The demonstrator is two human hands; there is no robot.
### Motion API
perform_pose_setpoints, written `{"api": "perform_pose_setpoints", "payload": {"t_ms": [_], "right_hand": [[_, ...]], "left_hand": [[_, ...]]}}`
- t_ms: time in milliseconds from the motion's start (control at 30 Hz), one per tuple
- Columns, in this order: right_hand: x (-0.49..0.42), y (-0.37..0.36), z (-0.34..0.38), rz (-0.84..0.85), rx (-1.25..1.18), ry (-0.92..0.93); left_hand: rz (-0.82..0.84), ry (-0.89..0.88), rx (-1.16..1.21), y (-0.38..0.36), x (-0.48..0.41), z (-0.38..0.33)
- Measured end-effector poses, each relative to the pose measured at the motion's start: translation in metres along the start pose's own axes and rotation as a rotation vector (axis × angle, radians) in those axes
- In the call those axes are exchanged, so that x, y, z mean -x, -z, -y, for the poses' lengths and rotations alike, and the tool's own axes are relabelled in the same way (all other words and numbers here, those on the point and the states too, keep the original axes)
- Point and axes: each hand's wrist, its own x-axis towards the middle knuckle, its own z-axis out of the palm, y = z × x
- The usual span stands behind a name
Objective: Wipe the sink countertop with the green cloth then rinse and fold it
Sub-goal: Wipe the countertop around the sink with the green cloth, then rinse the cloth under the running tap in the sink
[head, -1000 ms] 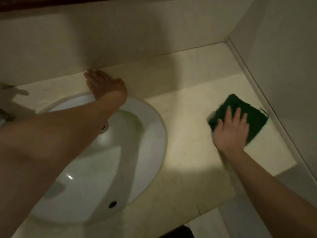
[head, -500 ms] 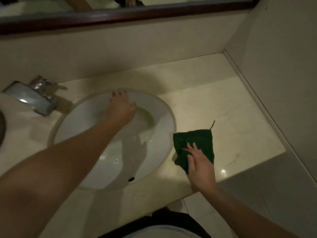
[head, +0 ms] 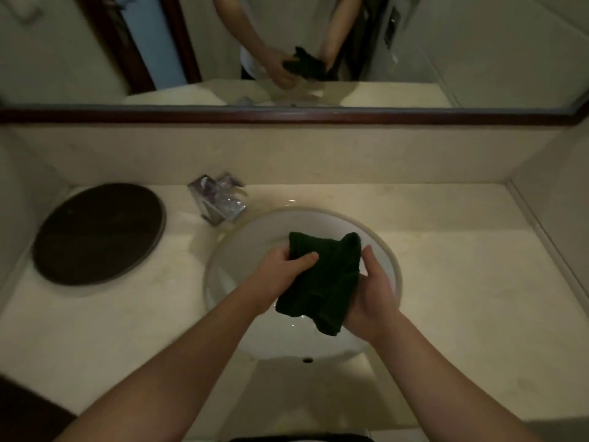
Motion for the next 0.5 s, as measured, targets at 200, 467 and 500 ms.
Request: {"api": "perform_pose_setpoints", "payload": {"t_ms": [200, 467, 500], "right_hand": [[-0.036, -0.024, -0.001, -0.201, 0.817, 0.271], [-0.066, -0.054, -0.029, 0.114, 1.247, 0.446], [-0.069, -0.060, -0.032, 0.204, 1.242, 0.435]], "left_hand": [[-0.370, -0.201, -0.487, 0.015, 0.007, -0.001], [-0.293, -0.056, -0.086, 0.033, -0.004, 0.016], [-0.287, -0.017, -0.033, 0.039, -0.009, 0.021]]}}
